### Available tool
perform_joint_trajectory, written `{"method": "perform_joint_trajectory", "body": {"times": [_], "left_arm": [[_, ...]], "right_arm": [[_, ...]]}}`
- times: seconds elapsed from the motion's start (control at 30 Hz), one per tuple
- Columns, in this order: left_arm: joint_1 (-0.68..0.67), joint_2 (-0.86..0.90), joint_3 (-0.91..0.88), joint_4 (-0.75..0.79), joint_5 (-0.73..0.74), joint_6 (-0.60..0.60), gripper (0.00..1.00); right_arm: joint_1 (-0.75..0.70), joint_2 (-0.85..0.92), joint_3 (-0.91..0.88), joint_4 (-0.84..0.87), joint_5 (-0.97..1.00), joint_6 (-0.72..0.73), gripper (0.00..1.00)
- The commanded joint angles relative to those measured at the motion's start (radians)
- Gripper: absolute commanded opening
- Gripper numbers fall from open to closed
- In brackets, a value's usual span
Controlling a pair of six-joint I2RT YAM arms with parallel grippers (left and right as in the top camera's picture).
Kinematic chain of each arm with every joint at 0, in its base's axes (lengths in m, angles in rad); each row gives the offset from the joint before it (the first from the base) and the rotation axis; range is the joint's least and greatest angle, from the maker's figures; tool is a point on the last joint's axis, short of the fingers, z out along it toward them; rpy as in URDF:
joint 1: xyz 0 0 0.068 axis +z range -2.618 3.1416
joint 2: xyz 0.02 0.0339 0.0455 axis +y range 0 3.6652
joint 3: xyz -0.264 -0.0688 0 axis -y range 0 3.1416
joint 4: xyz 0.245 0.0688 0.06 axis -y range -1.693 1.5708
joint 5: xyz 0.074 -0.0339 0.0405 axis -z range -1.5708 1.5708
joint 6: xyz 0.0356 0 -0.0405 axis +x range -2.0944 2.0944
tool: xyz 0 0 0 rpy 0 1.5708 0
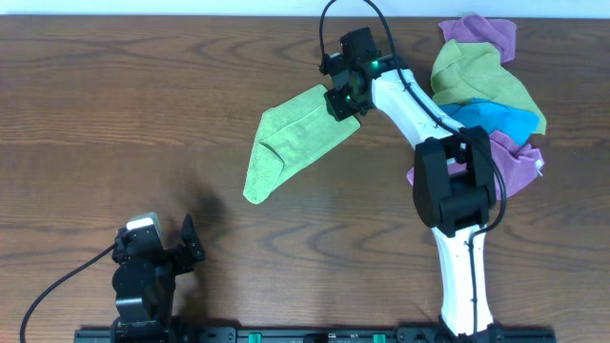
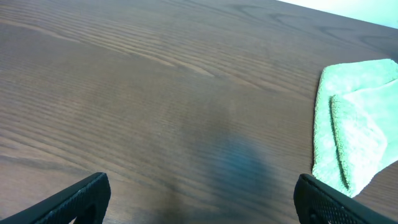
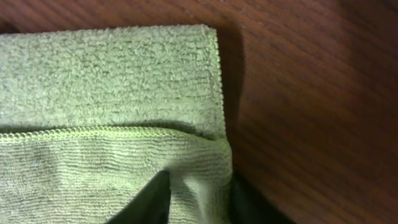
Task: Fold the cloth
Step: 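Lay the green cloth flat on the table center with the right gripper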
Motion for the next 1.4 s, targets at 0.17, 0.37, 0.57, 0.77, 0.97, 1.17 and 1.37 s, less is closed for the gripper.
{"method": "perform_joint_trajectory", "body": {"times": [0.17, 0.37, 0.57, 0.77, 0.97, 1.17, 1.37], "left_arm": [[0.004, -0.005, -0.015, 0.002, -0.018, 0.013, 0.95], [0.004, -0.005, -0.015, 0.002, -0.018, 0.013, 0.95], [0.004, -0.005, -0.015, 0.002, -0.018, 0.013, 0.95], [0.004, -0.005, -0.015, 0.002, -0.018, 0.013, 0.95], [0.004, -0.005, -0.015, 0.002, -0.018, 0.013, 0.95], [0.004, -0.005, -0.015, 0.002, -0.018, 0.013, 0.95], [0.004, -0.005, -0.015, 0.002, -0.018, 0.013, 0.95]], "right_arm": [[-0.007, 0.003, 0.017, -0.034, -0.007, 0.035, 0.01], [-0.006, -0.054, 0.054, -0.229, -0.007, 0.088, 0.01], [0.011, -0.206, 0.065, -0.438, -0.006, 0.150, 0.01], [0.076, -0.310, 0.065, -0.649, -0.006, 0.151, 0.01], [0.205, -0.307, 0.029, -0.920, -0.007, 0.151, 0.44], [0.272, -0.307, 0.006, -0.866, 0.003, 0.152, 0.67], [0.232, -0.287, -0.010, -0.545, 0.054, 0.151, 0.01]]}}
